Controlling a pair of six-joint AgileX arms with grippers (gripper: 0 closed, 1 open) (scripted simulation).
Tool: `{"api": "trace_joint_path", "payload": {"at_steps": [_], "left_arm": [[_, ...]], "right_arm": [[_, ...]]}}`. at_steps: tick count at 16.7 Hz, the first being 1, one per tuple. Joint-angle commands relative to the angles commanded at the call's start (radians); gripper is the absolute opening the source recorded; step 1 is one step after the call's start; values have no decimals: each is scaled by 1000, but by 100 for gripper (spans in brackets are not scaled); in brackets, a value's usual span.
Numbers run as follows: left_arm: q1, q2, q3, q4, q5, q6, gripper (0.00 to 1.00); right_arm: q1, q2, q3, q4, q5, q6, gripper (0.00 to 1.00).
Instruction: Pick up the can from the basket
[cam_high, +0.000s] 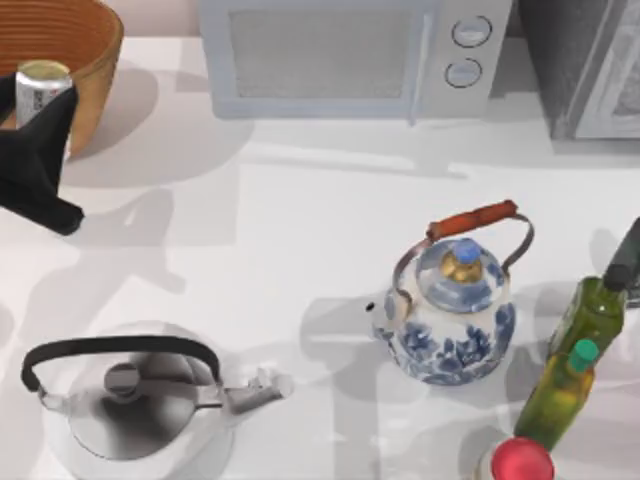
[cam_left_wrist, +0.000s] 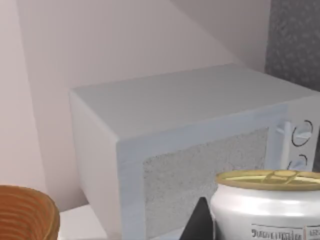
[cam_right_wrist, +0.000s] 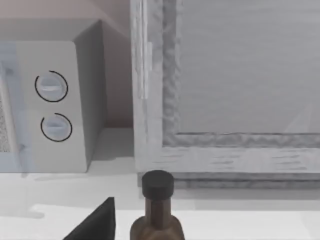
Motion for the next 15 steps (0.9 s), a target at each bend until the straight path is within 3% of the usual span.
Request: {"api": "trace_joint_path", "payload": {"at_steps": [10, 15], "left_arm": [[-103, 916, 429, 482, 504, 9, 0], [-152, 1312, 605, 686, 718, 11, 0]], "right_arm": [[0, 0, 0, 0, 0, 0, 100], [0, 0, 0, 0, 0, 0, 100]]}}
